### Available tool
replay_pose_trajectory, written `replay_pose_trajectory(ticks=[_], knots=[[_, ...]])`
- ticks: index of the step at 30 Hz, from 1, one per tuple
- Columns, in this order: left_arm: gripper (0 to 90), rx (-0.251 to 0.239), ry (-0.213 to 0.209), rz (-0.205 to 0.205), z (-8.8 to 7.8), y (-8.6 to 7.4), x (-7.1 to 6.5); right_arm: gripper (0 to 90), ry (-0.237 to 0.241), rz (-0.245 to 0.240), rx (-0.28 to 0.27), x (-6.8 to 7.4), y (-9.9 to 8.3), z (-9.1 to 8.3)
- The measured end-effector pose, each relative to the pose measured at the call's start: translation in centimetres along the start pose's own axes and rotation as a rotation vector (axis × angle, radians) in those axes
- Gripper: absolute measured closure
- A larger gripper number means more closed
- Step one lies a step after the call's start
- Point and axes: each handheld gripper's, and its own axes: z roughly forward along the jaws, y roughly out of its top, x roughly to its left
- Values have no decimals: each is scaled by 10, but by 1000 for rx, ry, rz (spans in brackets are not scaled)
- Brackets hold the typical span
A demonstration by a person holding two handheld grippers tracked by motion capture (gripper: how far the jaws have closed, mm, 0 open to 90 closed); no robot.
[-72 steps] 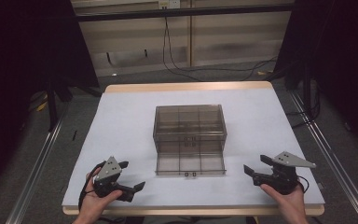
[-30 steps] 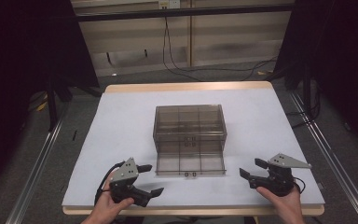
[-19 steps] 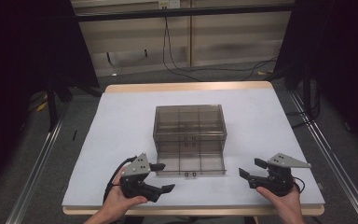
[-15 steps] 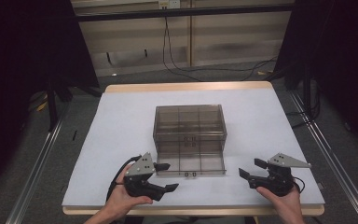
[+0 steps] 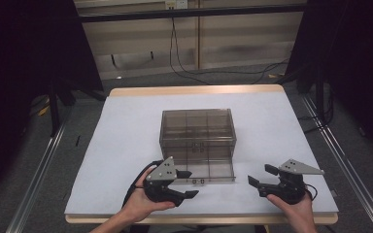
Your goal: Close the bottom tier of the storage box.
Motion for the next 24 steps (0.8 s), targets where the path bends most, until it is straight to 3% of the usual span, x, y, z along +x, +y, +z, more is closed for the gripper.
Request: replay_pose_trajectory(ticks=[5,18,20,24], knots=[[454,1,3,10,6,8,4,191,9,-2,-3,0,0,0],[635,29,-51,33,29,22,14,190,16,-2,5,1,0,0],[679,35,-23,55,31,23,13,190,15,-3,4,1,1,0],[717,32,-29,70,37,21,12,192,9,-7,1,1,1,0]])
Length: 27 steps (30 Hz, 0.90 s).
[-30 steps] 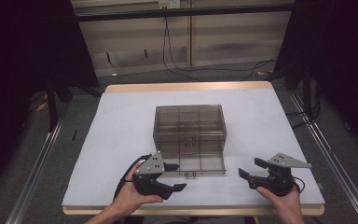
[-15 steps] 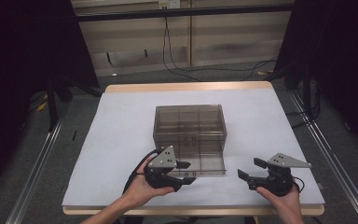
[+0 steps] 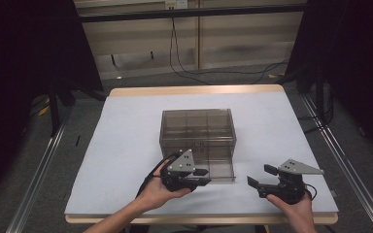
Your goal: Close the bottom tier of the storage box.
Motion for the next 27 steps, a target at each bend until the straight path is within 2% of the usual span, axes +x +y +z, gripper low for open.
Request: replay_pose_trajectory(ticks=[5,8,11,14,16,19,24,27], knots=[[793,16,-3,11,4,-6,-1,191,1,-6,6,0,0,1],[820,20,-19,11,6,-7,-2,190,3,-4,9,0,0,1],[891,39,-23,25,8,-10,-2,190,4,-8,7,1,0,0],[900,58,-32,34,9,-15,-3,189,4,-9,8,1,0,1],[900,85,5,42,10,-19,-4,191,11,-6,16,1,0,1],[900,109,8,44,9,-21,-4,189,15,-11,22,1,0,2],[900,115,-7,50,10,-22,-5,189,17,-10,20,2,0,2],[900,128,-2,23,12,-24,-5,189,20,-13,21,2,0,2]])
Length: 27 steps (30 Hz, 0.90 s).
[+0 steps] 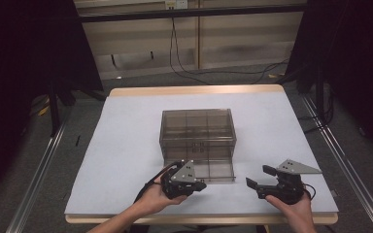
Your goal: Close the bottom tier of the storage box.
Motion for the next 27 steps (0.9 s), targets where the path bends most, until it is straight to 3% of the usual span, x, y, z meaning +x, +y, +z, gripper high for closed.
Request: replay_pose_trajectory(ticks=[3,7,8,10,14,18,21,22,27], knots=[[900,25,-1,-16,4,-4,4,188,0,0,3,0,0,0],[900,23,-6,-19,5,-7,7,188,0,-1,3,0,0,0],[900,48,1,-21,4,-7,7,188,-1,-1,3,0,0,1],[900,24,3,-32,6,-9,8,188,0,0,5,0,0,0],[900,41,11,-46,7,-10,11,190,3,-3,5,1,0,1],[900,20,16,-38,6,-11,12,189,0,-1,8,1,0,1],[900,34,6,-46,4,-11,14,188,-2,-10,14,1,0,1],[900,47,19,-52,5,-13,16,188,-3,-14,13,2,0,1],[900,30,12,-59,7,-15,17,188,-2,-12,14,2,0,1]])
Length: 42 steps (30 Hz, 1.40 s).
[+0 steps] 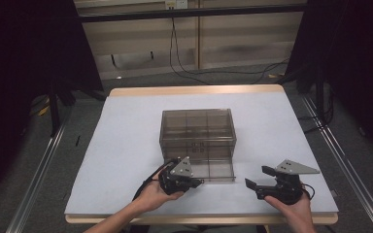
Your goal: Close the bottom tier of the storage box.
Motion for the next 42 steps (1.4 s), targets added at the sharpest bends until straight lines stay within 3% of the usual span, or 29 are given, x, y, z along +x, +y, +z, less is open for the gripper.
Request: replay_pose_trajectory(ticks=[5,7,15,20,23,37,42], knots=[[900,27,10,5,2,1,-1,185,-1,6,-2,-1,0,0],[900,1,6,-3,4,0,-2,186,-1,7,-1,-1,0,0],[900,-4,-1,-13,4,-1,2,187,5,4,2,0,0,1],[900,30,3,-11,4,1,3,189,7,6,2,0,0,0],[900,7,1,-14,7,0,3,189,6,5,4,0,0,1],[900,18,7,-18,7,0,4,206,2,-3,13,1,0,2],[900,2,0,-19,8,0,5,210,1,-7,16,1,0,2]])
